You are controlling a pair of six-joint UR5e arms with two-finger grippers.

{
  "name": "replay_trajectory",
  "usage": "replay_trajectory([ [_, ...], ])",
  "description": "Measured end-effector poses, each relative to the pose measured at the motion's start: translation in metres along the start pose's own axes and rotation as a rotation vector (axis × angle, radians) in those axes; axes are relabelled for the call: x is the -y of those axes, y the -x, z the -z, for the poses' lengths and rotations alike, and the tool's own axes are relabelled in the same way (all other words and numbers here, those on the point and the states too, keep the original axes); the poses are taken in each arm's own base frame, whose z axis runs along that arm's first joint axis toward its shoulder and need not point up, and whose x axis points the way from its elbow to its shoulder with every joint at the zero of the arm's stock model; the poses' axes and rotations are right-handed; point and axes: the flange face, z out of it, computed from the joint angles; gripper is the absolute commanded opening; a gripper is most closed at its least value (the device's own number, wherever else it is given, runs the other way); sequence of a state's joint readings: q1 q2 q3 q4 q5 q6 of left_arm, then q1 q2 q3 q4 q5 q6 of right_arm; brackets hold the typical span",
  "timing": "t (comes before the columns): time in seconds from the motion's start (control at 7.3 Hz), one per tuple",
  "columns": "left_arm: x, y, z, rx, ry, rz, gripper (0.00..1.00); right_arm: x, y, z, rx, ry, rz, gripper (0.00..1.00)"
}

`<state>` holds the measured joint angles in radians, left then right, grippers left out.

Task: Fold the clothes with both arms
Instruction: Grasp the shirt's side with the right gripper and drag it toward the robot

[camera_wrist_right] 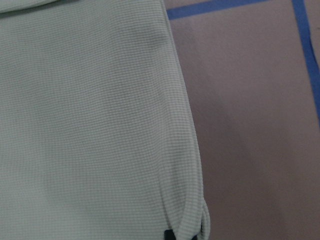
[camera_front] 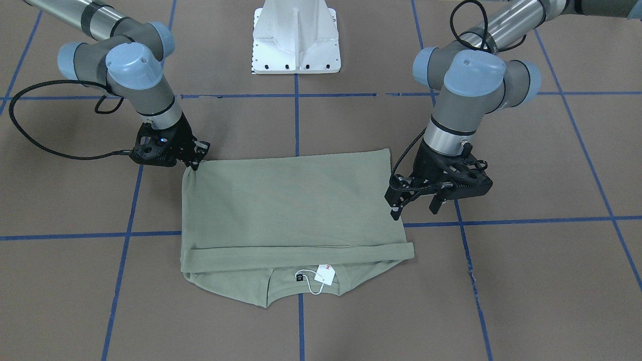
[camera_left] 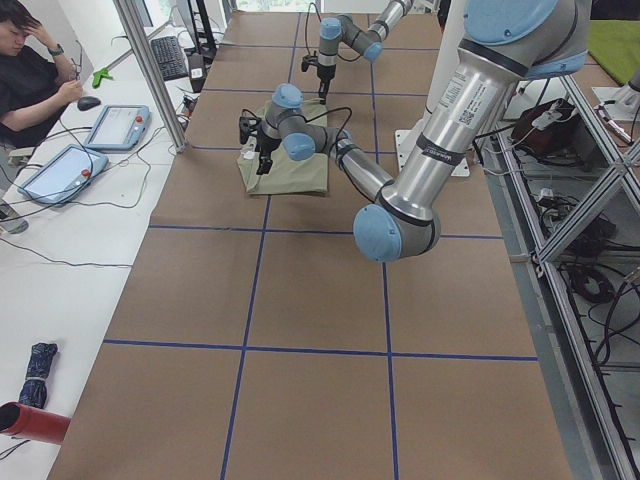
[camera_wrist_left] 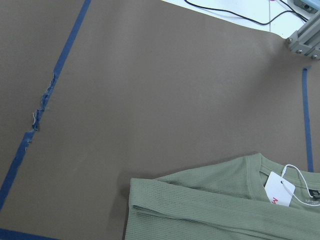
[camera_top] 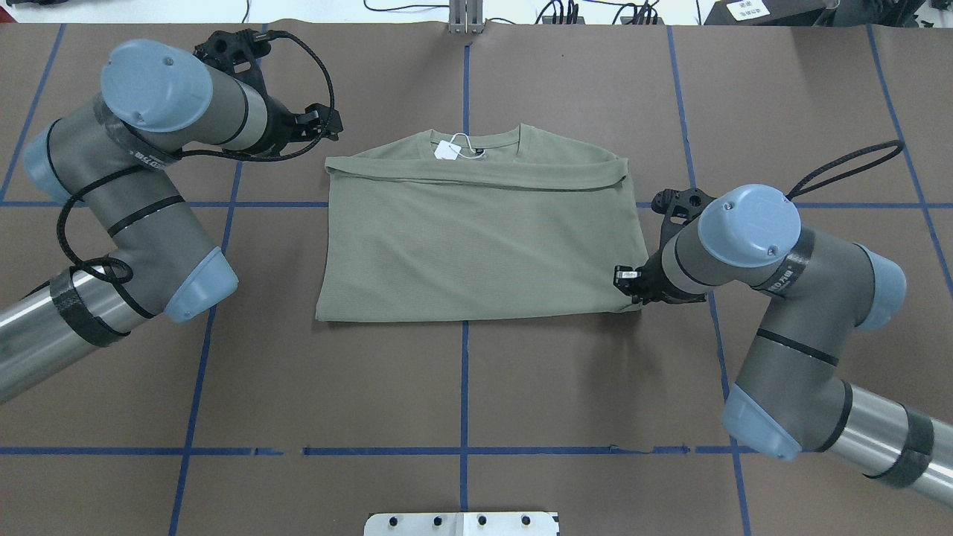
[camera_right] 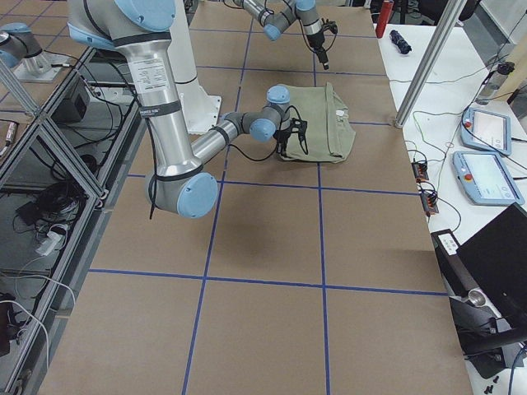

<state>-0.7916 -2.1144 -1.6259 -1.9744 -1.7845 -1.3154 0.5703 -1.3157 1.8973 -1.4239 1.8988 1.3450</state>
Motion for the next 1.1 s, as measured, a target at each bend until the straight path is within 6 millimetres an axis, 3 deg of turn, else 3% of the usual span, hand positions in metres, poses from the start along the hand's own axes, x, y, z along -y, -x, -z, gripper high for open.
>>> replay_trajectory([
  [0.27,-0.002,-0.004,0.006,-0.013,-0.002,0.000,1.00,-0.072,0.001,0.027,-0.094,0.121,0.039,0.00],
  [0.55,-0.006,-0.007,0.008,-0.020,-0.001,0.007,1.00,-0.147,-0.013,0.025,-0.170,0.254,0.091,0.00],
  [0.68,-0.008,-0.009,0.009,-0.024,0.001,0.010,1.00,-0.184,-0.020,0.017,-0.206,0.313,0.107,0.11],
  [0.82,-0.013,-0.009,0.010,-0.027,0.005,0.011,1.00,-0.218,-0.026,0.010,-0.238,0.364,0.127,0.99],
  [0.96,-0.017,-0.007,0.012,-0.030,0.008,0.009,1.00,-0.239,-0.029,0.009,-0.252,0.398,0.140,1.00],
  [1.1,-0.021,-0.007,0.014,-0.034,0.013,0.006,1.00,-0.247,-0.028,0.014,-0.246,0.414,0.136,1.00],
])
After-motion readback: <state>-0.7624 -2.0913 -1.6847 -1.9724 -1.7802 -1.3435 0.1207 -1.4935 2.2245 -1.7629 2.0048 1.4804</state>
